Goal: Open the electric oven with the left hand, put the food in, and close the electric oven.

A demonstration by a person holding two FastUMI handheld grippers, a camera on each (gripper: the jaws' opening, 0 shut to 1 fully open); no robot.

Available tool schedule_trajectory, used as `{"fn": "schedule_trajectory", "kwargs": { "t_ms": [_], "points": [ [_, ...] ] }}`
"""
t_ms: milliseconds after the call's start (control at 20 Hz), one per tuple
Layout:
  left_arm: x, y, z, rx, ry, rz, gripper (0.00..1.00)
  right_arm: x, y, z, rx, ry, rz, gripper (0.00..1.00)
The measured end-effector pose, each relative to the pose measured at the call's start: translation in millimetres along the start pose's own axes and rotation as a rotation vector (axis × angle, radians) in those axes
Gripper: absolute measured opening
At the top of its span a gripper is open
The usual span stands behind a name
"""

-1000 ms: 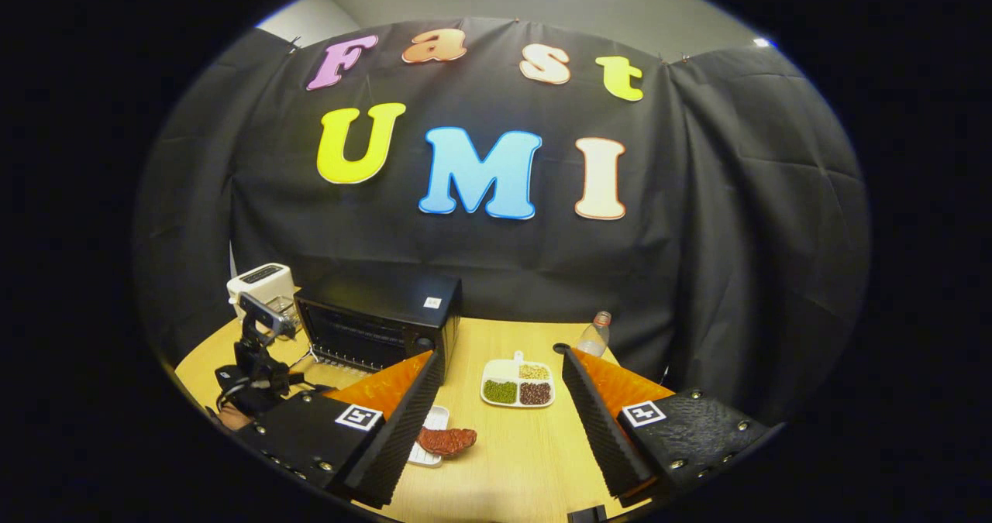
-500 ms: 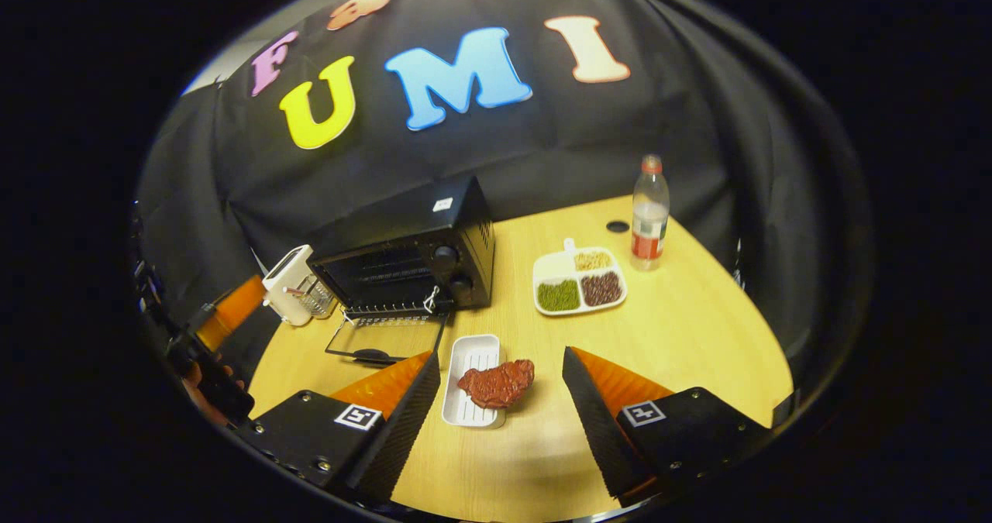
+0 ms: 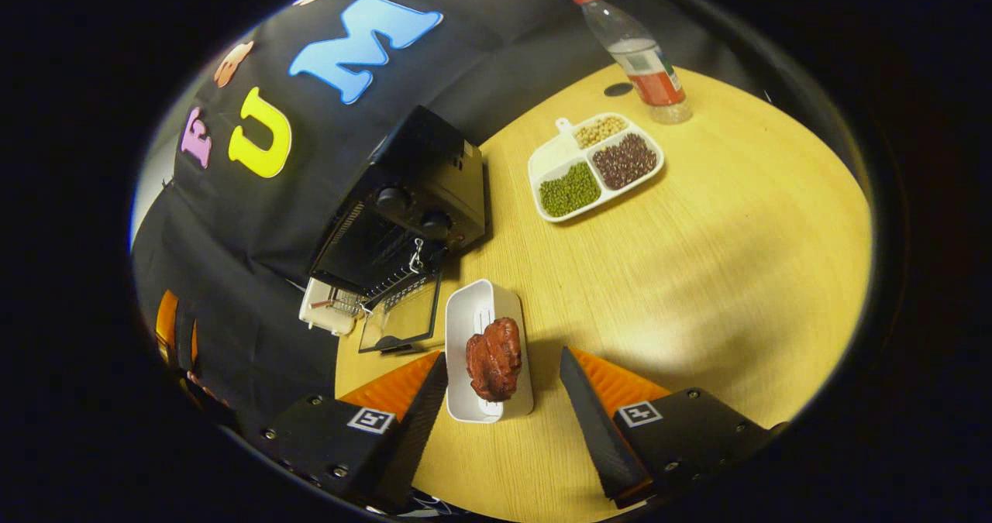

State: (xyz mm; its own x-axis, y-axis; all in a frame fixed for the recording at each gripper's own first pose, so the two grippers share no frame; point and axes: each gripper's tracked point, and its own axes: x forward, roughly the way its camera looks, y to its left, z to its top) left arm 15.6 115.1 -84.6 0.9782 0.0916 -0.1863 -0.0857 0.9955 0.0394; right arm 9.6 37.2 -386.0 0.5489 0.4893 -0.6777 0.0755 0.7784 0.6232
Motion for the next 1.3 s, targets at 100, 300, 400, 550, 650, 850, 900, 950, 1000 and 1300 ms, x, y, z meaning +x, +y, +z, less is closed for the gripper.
{"fn": "schedule_trajectory", "kwargs": {
  "t_ms": [100,300,400,550,650,850,900,950,1000,1300],
  "points": [
    [-3.4,-4.3,3.0,0.019,-0.002,0.025,0.99,3.8,-1.7,-2.4,0.033,0.034,0.036,0.79],
    [-6.2,-11.1,-4.1,0.011,0.031,0.075,1.0,11.0,0.4,-7.3,0.047,0.107,0.106,0.74],
    [-7.5,-15.3,-12.5,0.003,0.057,0.089,1.0,14.3,-2.2,-1.1,0.056,0.097,0.11,0.58],
    [-7.0,-21.3,-13.1,0.003,0.061,0.111,0.96,12.8,8.4,-4.6,0.124,0.123,0.172,0.22],
    [-9.0,-25.3,-11.7,0.002,0.06,0.119,0.93,10.9,11.1,0.2,0.141,0.125,0.203,0.12],
    [-10.5,-31.5,-6.8,-0.024,0.043,0.102,1.0,7.0,18.0,7.4,0.147,0.099,0.196,0.05],
    [-10.8,-29.1,-3.3,-0.028,0.035,0.098,0.98,1.9,25.4,8.8,0.146,0.088,0.202,0.05],
    [-10.8,-25.4,1.1,-0.031,0.023,0.095,0.98,-3.2,32.5,11.6,0.141,0.079,0.206,0.05],
    [-11.6,-20.9,3.9,-0.027,0.015,0.096,0.99,-7.7,39.6,14.2,0.135,0.064,0.212,0.05],
    [-8.1,-1.9,15.1,-0.069,-0.016,0.005,0.97,-26.8,114.1,25.0,0.176,-0.06,0.312,0.05]
  ]
}}
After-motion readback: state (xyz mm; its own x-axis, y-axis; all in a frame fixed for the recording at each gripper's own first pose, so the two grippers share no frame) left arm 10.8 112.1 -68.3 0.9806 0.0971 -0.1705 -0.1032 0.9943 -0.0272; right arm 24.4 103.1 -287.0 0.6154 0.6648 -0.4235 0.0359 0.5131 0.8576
